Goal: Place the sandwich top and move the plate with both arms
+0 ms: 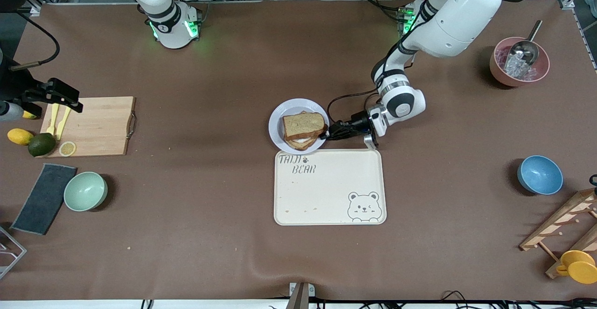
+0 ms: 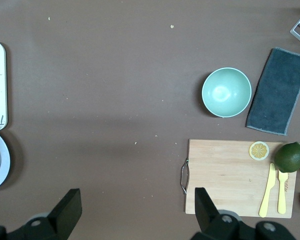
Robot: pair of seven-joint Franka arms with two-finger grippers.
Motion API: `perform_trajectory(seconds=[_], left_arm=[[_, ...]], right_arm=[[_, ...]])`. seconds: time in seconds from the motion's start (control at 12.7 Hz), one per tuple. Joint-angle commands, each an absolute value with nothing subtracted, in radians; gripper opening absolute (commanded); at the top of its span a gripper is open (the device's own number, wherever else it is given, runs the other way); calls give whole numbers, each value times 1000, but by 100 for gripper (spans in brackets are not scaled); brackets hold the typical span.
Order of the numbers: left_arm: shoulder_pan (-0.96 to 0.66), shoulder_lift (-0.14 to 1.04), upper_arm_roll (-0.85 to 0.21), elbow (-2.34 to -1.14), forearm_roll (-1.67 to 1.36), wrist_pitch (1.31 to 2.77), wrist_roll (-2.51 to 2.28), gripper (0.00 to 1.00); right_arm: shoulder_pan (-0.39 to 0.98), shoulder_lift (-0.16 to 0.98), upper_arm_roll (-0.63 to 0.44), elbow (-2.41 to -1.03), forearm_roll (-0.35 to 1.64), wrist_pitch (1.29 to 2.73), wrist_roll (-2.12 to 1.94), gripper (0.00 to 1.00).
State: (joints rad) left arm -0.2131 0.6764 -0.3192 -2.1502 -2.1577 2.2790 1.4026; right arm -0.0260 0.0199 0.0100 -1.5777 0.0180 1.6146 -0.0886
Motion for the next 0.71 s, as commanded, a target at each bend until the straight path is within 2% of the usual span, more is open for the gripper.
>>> perform_trajectory(seconds=[0.0, 0.32, 0.63], left_arm=[[-236, 736, -311, -2117, -2181, 2296, 1411, 13], [-236, 735, -311, -2115, -2180, 2296, 1410, 6], [-230, 732, -311, -2115, -2171, 2296, 1411, 4]], right_arm=[[-17, 2, 9, -1577, -6, 1583, -61, 100], [-18, 5, 8, -1578, -6, 1575, -63, 100], [-20, 5, 8, -1578, -6, 1574, -67, 100]])
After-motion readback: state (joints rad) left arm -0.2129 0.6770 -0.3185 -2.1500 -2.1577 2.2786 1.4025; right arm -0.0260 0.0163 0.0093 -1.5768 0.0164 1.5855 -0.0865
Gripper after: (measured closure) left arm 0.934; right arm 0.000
